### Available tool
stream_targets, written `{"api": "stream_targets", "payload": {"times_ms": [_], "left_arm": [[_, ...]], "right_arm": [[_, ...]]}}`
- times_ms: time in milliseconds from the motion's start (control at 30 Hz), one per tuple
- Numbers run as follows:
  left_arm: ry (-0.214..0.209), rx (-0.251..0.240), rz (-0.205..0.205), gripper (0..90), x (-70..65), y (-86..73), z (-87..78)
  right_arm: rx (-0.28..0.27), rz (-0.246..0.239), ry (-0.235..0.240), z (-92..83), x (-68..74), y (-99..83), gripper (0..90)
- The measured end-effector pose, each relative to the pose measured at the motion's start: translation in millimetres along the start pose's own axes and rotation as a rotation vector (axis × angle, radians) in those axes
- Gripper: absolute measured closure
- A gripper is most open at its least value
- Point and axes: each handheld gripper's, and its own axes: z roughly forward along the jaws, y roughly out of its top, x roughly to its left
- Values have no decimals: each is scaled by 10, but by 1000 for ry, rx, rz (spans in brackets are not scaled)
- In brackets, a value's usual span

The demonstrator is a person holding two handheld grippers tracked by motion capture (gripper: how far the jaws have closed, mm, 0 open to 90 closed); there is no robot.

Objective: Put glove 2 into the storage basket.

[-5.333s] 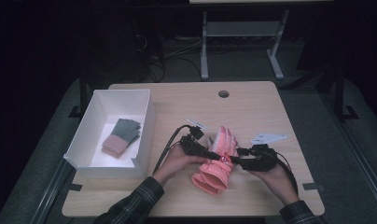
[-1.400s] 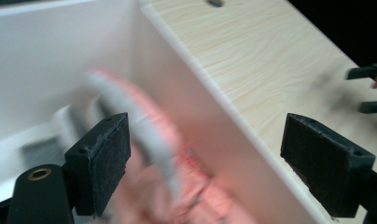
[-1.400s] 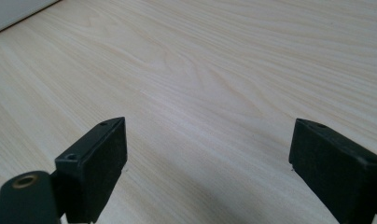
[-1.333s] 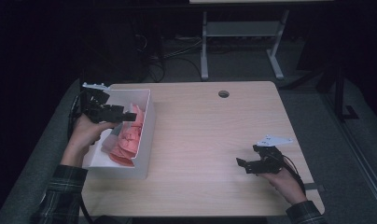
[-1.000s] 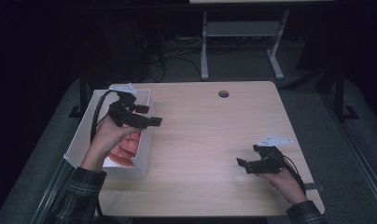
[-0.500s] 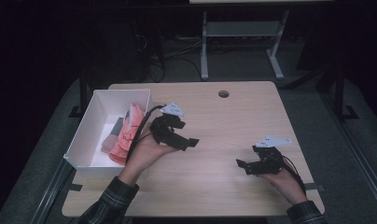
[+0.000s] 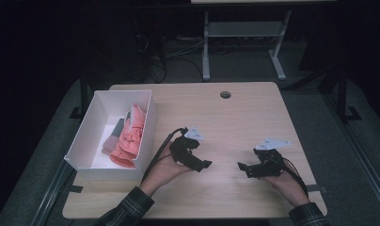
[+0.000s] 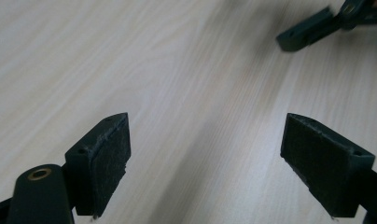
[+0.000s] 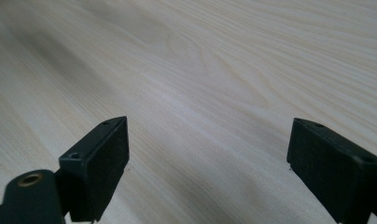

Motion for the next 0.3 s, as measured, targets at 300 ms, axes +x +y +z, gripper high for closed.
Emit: {"api": "stream_targets", "payload": {"times_ms": [300], "left_arm": [[-16,38,-7,155,20,-86,111]], "right_arm": [[9,0,2,13,-4,-10,126]]}}
